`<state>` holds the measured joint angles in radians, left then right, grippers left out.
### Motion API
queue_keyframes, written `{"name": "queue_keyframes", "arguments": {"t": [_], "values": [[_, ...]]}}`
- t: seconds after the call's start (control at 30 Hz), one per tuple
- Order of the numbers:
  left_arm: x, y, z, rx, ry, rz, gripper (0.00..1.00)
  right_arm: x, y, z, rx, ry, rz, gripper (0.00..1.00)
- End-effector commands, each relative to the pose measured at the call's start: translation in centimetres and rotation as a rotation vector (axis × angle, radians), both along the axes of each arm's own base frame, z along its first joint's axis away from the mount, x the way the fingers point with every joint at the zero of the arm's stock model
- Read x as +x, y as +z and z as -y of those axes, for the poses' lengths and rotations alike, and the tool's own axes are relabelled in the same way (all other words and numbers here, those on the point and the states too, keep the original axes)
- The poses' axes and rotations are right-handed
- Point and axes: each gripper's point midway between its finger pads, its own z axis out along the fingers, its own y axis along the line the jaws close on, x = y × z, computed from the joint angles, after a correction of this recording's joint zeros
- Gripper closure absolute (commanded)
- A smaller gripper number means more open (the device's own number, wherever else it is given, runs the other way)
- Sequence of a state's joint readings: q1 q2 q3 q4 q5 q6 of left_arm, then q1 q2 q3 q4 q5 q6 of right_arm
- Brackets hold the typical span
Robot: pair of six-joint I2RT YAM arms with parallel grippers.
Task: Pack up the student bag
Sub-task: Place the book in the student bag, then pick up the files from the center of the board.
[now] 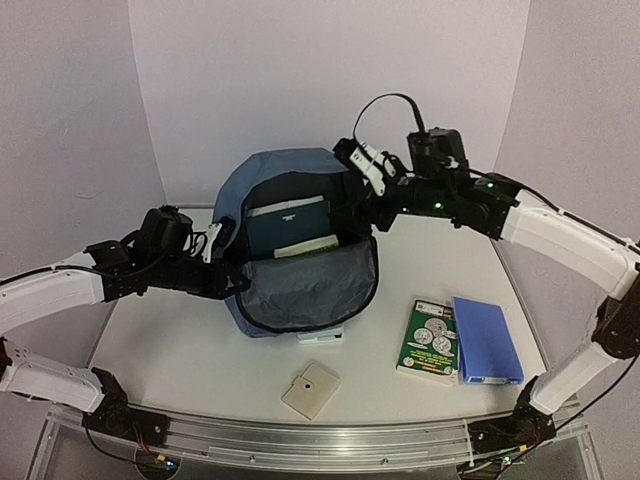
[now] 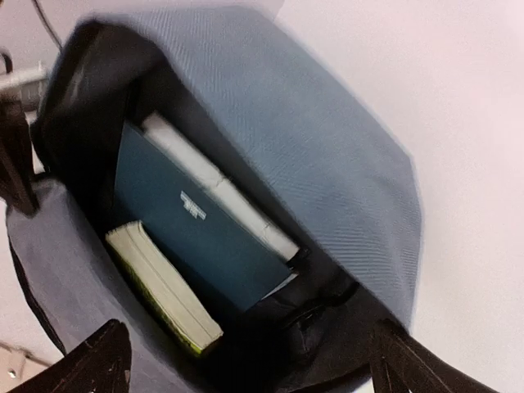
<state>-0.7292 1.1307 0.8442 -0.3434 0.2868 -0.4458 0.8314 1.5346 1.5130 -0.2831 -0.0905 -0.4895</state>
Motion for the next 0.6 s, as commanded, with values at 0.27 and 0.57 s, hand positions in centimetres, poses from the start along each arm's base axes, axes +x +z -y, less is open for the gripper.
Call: {"name": "queue_keyframes", "arguments": {"t": [0.27, 0.57], "values": [[1.1, 2.1, 0.6, -0.043, 0.022, 0.042, 1.00, -0.1, 1.5, 13.9, 0.425, -0.681, -0.145, 0.02], [0.9, 1.8, 0.6, -0.054, 0.017, 0.041, 1.00, 0.1, -12.4, 23.7, 0.484, -1.169, -0.421, 0.03]]}}
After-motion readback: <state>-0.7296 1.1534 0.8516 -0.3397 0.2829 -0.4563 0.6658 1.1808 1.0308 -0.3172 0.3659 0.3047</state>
